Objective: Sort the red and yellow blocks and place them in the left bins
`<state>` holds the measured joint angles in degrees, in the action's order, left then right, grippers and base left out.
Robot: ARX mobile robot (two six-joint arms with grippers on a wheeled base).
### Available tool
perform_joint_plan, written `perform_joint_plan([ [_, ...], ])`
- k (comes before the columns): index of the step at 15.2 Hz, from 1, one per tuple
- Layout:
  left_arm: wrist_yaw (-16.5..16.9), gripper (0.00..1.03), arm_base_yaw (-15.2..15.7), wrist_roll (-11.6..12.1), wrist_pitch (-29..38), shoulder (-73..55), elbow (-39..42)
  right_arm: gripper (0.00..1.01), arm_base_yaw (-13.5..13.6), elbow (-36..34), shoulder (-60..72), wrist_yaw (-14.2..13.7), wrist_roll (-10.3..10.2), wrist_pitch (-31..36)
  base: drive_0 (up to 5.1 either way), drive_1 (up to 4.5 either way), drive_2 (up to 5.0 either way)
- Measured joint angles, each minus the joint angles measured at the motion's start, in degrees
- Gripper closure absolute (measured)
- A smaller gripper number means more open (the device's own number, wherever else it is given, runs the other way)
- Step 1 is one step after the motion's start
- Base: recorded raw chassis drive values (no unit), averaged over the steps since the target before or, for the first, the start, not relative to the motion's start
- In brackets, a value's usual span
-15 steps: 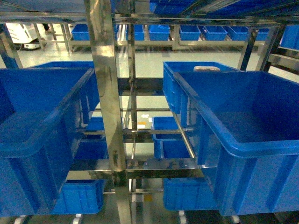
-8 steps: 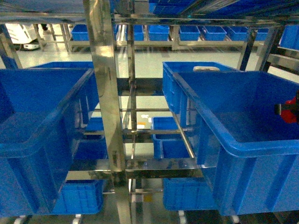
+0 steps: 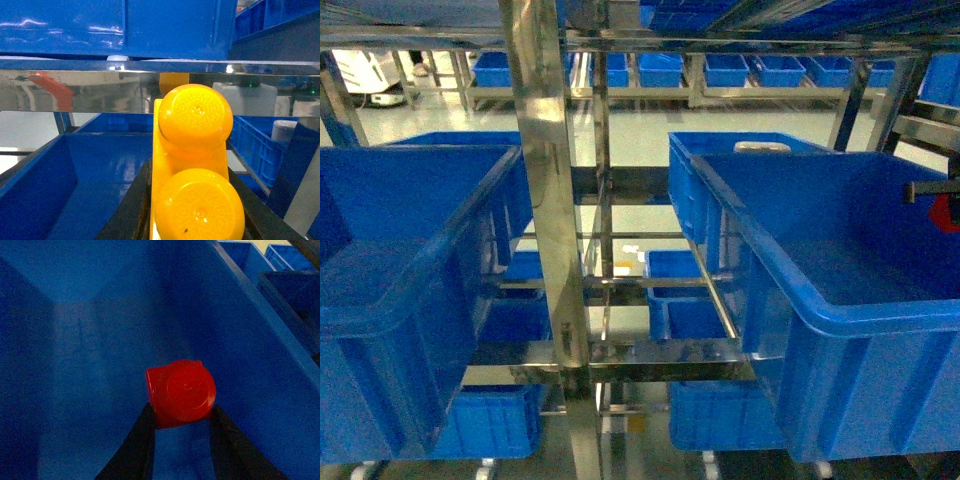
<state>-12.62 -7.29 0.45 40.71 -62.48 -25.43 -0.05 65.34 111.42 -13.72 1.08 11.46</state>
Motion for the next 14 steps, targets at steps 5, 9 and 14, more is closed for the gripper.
perform_joint_plan([
  [5, 0.0, 0.77, 0.0, 0.0, 0.0, 0.0, 0.0, 0.78, 0.8, -3.9, 0.0, -1.9, -2.8, 1.1, 0.0, 0.0, 0.0],
  [9, 0.0, 0.77, 0.0, 0.0, 0.0, 0.0, 0.0, 0.78, 3.1, -7.8, 0.1, -3.8, -5.7, 2.4, 0.0, 0.0, 0.0],
  [14, 0.0, 0.77, 0.0, 0.0, 0.0, 0.0, 0.0, 0.78, 4.9, -8.9, 0.4, -4.6, -9.9, 3.3, 0.0, 0.0, 0.0],
])
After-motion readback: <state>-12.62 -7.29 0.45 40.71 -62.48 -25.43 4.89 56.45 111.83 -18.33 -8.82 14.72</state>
